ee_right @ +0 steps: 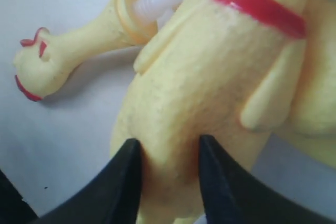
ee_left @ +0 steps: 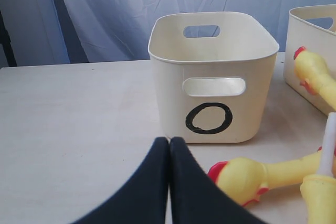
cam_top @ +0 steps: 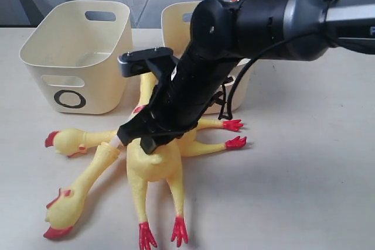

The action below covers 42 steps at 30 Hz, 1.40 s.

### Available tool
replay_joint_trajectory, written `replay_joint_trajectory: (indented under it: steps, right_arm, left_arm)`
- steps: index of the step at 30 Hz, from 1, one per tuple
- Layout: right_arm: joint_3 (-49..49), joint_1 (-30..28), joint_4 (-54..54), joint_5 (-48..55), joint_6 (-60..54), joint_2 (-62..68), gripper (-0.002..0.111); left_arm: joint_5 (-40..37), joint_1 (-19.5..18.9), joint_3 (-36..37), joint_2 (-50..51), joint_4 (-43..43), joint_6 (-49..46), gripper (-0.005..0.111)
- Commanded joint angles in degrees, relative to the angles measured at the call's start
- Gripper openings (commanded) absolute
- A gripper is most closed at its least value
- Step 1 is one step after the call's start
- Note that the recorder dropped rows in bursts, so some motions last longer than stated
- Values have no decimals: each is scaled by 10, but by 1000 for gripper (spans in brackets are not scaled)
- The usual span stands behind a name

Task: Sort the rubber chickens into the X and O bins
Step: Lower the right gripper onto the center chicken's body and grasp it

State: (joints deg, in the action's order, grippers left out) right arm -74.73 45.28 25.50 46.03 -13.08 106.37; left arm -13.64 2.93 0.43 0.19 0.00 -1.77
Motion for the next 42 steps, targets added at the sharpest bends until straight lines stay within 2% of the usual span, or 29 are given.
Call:
replay_joint_trajectory:
  steps: [1, 12, 21, 26, 31, 32, 36, 37, 42]
  right_arm:
    - [1, -5, 2, -2, -2, -65, -1]
    - [1, -6, 9, -81, -2, -197, -1]
    - [1, -6, 14, -145, 11, -242, -1]
    - [1, -6, -5, -118, 11, -238, -1]
    - [1, -6, -62, -20, 13, -195, 1]
    - [1, -6, -63, -10, 13, -188, 5]
    - [1, -6, -70, 14, 13, -131, 67]
    - [1, -6, -59, 18, 13, -117, 76]
    - [1, -5, -55, 37, 13, -49, 78]
  left_arm:
    - [4, 7, -4, -2, 0, 1, 0]
    - [4, 7, -4, -2, 0, 1, 0]
    - [4, 7, -4, -2, 0, 1, 0]
    - [4, 7, -4, -2, 0, 1, 0]
    - [4, 7, -4, -2, 0, 1, 0]
    - [4, 7, -4, -2, 0, 1, 0]
    - [4, 7, -4, -2, 0, 1, 0]
    - [4, 7, -4, -2, 0, 1, 0]
    - [4, 7, -4, -2, 0, 1, 0]
